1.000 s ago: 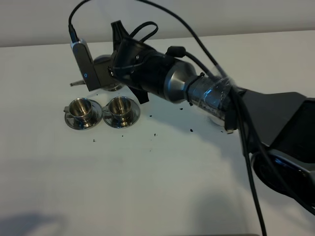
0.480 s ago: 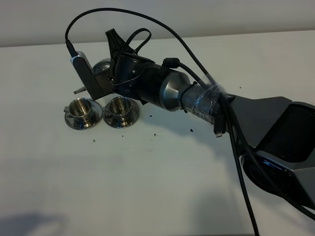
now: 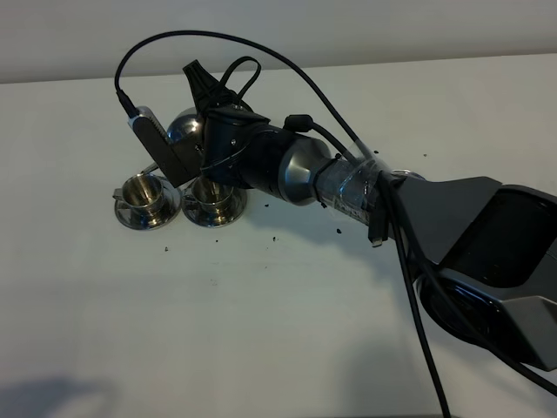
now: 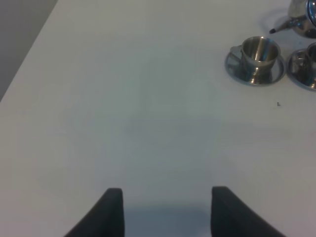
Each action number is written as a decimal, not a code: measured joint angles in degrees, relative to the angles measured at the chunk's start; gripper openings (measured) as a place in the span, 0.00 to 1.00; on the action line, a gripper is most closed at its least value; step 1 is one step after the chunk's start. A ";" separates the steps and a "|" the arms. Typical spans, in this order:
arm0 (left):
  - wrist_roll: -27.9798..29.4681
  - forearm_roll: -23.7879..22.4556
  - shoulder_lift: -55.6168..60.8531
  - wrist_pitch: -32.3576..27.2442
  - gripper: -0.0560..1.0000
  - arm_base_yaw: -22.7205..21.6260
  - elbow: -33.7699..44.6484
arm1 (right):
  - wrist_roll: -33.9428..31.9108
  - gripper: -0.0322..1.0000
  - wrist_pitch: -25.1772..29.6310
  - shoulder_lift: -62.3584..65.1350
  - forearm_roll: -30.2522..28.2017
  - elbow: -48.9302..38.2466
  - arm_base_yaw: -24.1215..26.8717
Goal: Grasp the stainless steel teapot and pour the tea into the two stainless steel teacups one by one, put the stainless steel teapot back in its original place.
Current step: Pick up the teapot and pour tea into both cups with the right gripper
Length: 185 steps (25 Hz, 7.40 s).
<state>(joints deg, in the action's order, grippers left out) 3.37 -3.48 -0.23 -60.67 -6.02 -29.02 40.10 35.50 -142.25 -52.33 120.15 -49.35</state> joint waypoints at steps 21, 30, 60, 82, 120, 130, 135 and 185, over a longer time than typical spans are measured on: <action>0.00 0.00 0.00 0.00 0.46 0.00 0.00 | 0.45 0.21 -2.02 -0.57 -8.00 0.00 -0.56; -0.15 0.00 0.00 0.00 0.46 0.00 0.00 | 2.63 0.21 -2.78 -0.62 -9.78 0.00 -1.25; -0.10 0.00 0.00 0.00 0.46 0.00 0.00 | 2.83 0.21 -6.84 -0.62 -22.55 0.00 -1.74; -0.01 0.00 0.00 0.00 0.46 0.00 0.00 | 0.11 0.21 -8.04 -0.62 -23.68 0.00 -1.74; -0.15 0.00 0.00 0.00 0.46 0.00 0.00 | -9.43 0.21 30.45 13.09 20.09 0.16 -6.43; -0.15 0.00 0.00 0.00 0.46 0.00 0.00 | -14.00 0.21 34.52 13.49 41.29 0.16 -7.43; -0.10 0.00 0.00 0.00 0.46 0.00 0.00 | -14.90 0.21 31.36 11.84 48.23 0.26 -7.47; -0.04 0.00 0.00 0.01 0.46 0.00 0.00 | -24.65 0.21 25.37 23.91 26.25 -22.69 -4.11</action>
<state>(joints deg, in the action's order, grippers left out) 3.34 -3.48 -0.23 -60.66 -6.02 -29.02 15.46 60.87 -118.34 -26.08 97.47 -53.47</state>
